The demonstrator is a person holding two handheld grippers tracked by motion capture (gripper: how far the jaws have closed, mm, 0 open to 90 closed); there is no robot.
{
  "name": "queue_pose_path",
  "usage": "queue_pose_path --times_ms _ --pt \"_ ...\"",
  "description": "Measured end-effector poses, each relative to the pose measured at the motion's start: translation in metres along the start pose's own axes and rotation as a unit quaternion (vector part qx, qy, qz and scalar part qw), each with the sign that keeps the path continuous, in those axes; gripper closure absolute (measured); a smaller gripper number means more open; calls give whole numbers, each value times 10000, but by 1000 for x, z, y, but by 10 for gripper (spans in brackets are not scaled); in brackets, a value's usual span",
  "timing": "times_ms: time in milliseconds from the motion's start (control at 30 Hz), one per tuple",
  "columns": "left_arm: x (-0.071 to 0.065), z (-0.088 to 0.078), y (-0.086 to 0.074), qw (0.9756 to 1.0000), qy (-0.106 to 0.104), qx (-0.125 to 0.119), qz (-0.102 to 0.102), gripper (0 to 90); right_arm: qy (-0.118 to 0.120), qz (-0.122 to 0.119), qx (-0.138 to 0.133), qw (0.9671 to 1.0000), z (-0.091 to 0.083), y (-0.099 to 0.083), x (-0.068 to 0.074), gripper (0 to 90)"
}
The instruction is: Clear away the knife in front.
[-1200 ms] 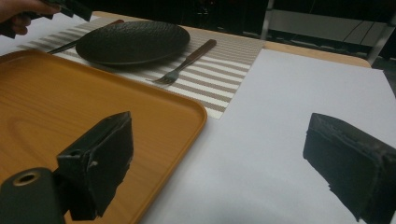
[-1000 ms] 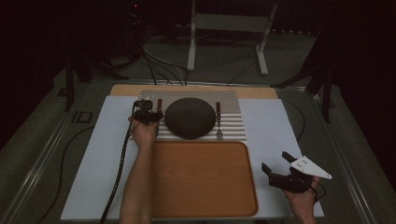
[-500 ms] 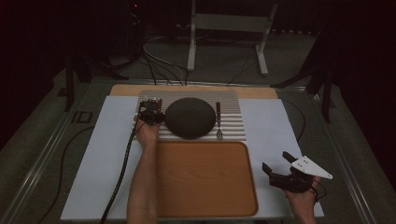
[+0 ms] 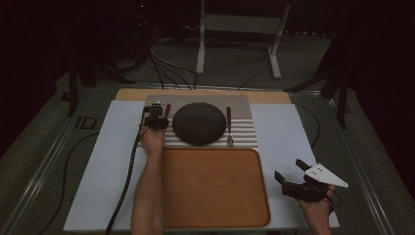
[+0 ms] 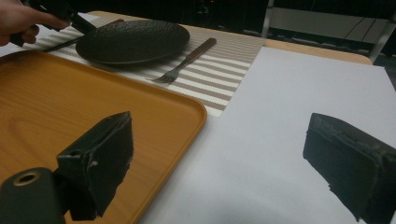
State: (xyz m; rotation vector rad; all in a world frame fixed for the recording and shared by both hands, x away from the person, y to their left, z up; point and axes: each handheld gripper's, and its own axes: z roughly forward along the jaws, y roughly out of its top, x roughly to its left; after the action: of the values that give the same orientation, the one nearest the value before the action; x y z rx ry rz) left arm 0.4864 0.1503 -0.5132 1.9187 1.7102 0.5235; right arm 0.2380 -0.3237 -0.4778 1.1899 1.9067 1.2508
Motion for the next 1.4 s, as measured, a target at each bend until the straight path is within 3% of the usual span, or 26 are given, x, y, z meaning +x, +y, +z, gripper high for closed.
queue_pose_path --times_ms 633,1233,1400 --pt "8 -33 2 9994 -74 -341 8 781 26 -41 46 10000 1 0 2 86" --pt "0 -56 -5 9989 -72 -417 183 780 34 -61 74 9999 3 0 3 86" --pt "-1 -64 -8 9988 -102 -468 89 780 34 -71 86 9999 3 -1 4 86"
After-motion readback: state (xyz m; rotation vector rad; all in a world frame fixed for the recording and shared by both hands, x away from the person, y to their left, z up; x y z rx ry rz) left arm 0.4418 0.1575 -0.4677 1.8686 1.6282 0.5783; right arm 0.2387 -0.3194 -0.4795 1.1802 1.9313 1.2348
